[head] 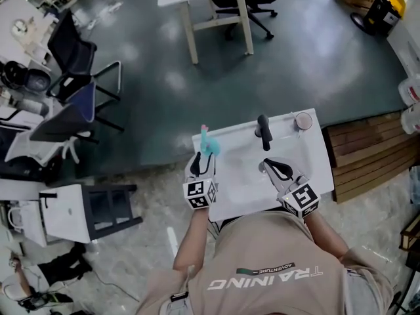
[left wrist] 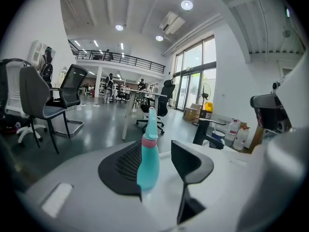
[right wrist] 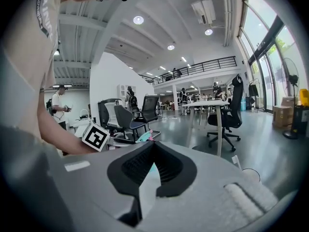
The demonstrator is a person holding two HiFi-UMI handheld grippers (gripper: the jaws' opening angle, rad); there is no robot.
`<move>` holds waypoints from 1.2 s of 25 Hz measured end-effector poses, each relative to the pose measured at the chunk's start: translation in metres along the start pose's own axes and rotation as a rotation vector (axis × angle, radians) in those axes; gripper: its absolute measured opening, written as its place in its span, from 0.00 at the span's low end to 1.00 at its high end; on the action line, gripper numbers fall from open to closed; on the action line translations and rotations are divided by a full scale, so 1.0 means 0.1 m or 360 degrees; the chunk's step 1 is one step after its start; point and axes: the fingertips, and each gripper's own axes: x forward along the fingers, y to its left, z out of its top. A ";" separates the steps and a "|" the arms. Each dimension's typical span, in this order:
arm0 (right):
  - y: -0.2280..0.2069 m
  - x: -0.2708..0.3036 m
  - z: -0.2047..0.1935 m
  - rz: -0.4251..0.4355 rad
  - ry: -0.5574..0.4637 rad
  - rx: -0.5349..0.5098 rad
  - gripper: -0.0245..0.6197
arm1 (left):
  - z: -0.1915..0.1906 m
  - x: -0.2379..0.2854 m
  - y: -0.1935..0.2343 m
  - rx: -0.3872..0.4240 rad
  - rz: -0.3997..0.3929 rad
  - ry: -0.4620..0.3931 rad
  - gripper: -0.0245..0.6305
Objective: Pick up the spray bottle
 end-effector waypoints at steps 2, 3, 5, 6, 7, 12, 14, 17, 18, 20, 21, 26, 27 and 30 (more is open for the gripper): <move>-0.04 0.02 -0.03 -0.0016 0.0019 0.0008 0.04 | -0.01 0.07 0.03 -0.0002 0.0006 0.0005 0.36; -0.06 0.03 -0.04 -0.0021 0.0031 0.0012 0.04 | -0.01 0.11 0.04 -0.0007 0.0006 0.0007 0.36; -0.11 0.05 -0.06 -0.0024 0.0053 0.0022 0.04 | 0.00 0.21 0.05 -0.0014 0.0002 0.0004 0.36; -0.13 0.06 -0.06 -0.0024 0.0064 0.0026 0.04 | 0.01 0.25 0.05 -0.0010 0.0003 -0.0001 0.36; -0.14 0.07 -0.07 -0.0024 0.0072 0.0030 0.04 | 0.02 0.27 0.06 -0.0001 0.0006 -0.0006 0.36; -0.16 0.06 -0.09 -0.0032 0.0088 0.0043 0.04 | 0.05 0.35 0.07 0.0044 0.0003 -0.0021 0.35; -0.17 0.07 -0.10 -0.0032 0.0094 0.0046 0.04 | 0.05 0.37 0.08 0.0034 -0.0005 -0.0028 0.35; -0.19 0.06 -0.11 -0.0027 0.0110 0.0045 0.04 | 0.05 0.40 0.11 0.0027 0.0017 -0.0040 0.32; -0.20 0.06 -0.12 -0.0028 0.0113 0.0050 0.04 | 0.05 0.40 0.12 0.0023 0.0025 -0.0041 0.31; -0.23 0.05 -0.13 -0.0033 0.0115 0.0076 0.04 | 0.05 0.41 0.13 0.0014 0.0030 -0.0042 0.29; -0.24 0.04 -0.14 -0.0035 0.0114 0.0093 0.04 | 0.05 0.42 0.12 0.0013 0.0029 -0.0044 0.29; -0.30 0.05 -0.15 -0.0033 0.0118 0.0131 0.04 | 0.04 0.44 0.10 0.0055 0.0017 -0.0051 0.29; -0.30 0.05 -0.15 -0.0030 0.0119 0.0131 0.04 | 0.04 0.44 0.09 0.0068 0.0011 -0.0053 0.29; -0.30 0.06 -0.13 -0.0021 0.0110 0.0134 0.04 | 0.05 0.43 0.09 0.0098 -0.0007 -0.0056 0.29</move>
